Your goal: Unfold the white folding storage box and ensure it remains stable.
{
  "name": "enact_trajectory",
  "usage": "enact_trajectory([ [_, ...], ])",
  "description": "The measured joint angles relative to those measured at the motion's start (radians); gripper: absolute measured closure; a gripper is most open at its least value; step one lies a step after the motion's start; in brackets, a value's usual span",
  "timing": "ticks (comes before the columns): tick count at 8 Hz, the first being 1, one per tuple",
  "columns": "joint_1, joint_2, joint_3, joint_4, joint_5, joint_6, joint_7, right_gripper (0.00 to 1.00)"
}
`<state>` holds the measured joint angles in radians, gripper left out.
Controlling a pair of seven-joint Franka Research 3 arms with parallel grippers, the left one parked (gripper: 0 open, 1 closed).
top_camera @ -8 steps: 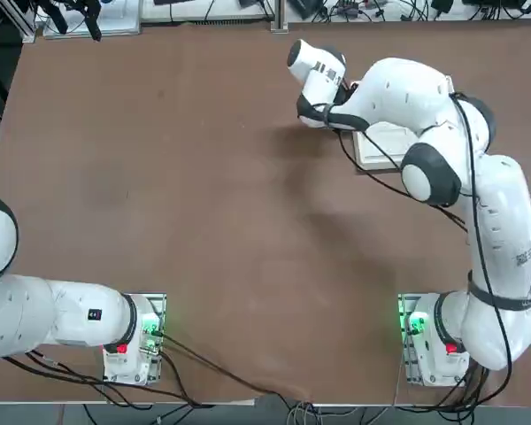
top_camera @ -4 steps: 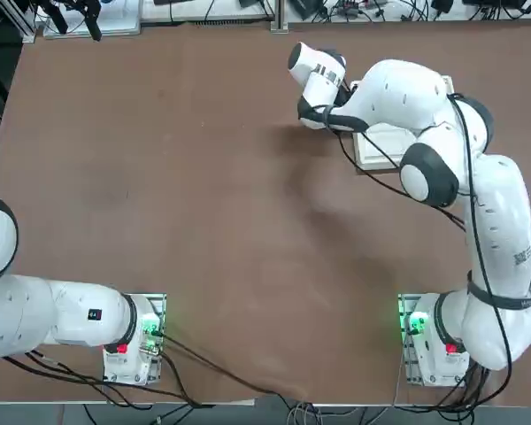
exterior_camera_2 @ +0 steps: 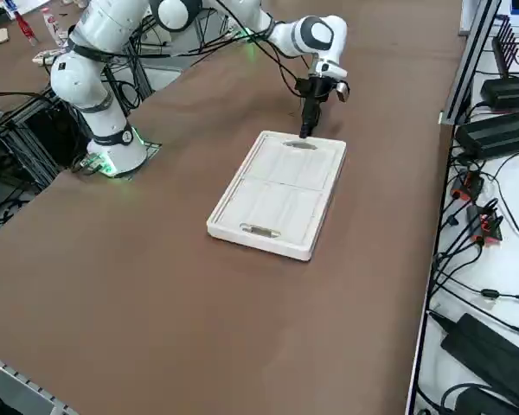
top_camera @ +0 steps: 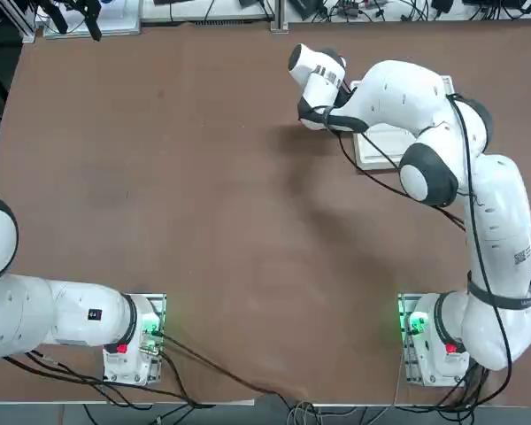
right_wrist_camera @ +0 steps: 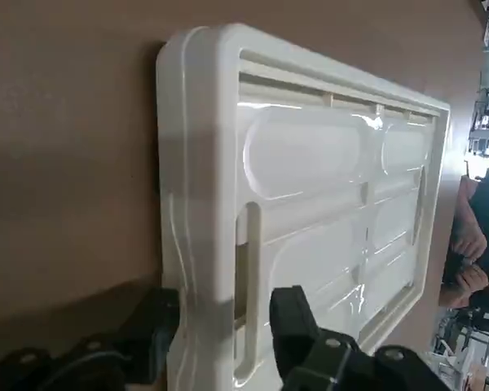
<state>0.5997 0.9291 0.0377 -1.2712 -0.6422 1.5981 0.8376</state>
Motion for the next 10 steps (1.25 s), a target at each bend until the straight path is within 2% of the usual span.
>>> enact_trajectory([
  [7,0.000,0.006,0.000,0.000,0.001,-0.004,-0.001,0.35],
  [9,0.000,0.006,0.000,0.000,0.001,-0.007,-0.002,0.41],
  [10,0.000,0.006,0.001,0.000,0.005,-0.003,-0.002,0.49],
])
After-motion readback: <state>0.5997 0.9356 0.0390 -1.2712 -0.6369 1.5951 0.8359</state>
